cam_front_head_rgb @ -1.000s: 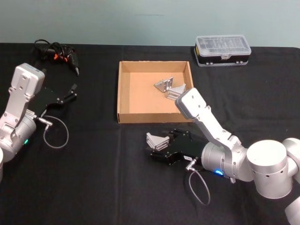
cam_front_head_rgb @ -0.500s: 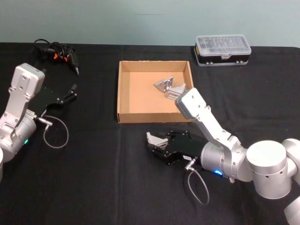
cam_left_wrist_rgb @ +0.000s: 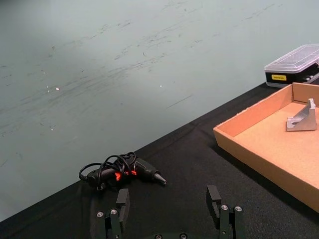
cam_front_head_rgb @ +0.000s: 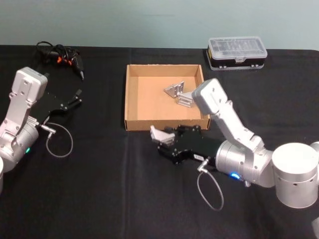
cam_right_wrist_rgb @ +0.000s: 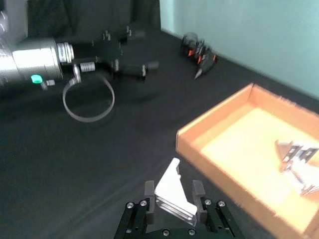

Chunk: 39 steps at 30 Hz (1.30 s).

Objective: Use one hand to pick up the angle iron from the table and place it into the box.

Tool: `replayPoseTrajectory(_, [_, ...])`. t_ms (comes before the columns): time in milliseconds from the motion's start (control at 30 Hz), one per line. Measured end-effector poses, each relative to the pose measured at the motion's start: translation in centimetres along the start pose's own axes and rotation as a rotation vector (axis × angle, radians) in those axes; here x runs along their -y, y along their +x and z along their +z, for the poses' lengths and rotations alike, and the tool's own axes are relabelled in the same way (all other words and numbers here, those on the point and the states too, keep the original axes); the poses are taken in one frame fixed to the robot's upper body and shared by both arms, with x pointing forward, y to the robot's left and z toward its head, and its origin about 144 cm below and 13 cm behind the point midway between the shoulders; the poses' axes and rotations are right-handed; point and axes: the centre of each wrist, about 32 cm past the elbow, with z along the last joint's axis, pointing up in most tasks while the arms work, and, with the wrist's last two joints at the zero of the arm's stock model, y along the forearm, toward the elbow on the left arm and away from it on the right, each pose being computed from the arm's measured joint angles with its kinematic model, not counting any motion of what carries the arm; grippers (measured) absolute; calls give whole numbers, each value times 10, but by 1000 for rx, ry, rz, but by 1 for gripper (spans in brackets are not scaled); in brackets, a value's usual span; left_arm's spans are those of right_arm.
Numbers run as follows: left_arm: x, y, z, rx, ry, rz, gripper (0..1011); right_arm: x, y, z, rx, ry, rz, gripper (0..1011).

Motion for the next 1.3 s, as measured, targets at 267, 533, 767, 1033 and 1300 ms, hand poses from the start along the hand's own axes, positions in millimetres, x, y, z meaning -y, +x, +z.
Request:
replayPoseTrajectory(267, [0,0,0,0,0,0,1011,16,11,20,17,91,-67,458])
replayPoseTrajectory(533, [0,0,0,0,0,0,1011,1,30,22,15,120,-119,458])
replayPoseTrajectory(767, [0,0,0,0,0,0,1011,-32,46,15,15,94,-138,458])
replayPoseTrajectory(1033, [0,0,0,0,0,0,1011,-70,59,12,23,41,-152,457])
replayPoseTrajectory(1300, [0,0,0,0,0,0,1011,-92,66,16,35,13,-164,457])
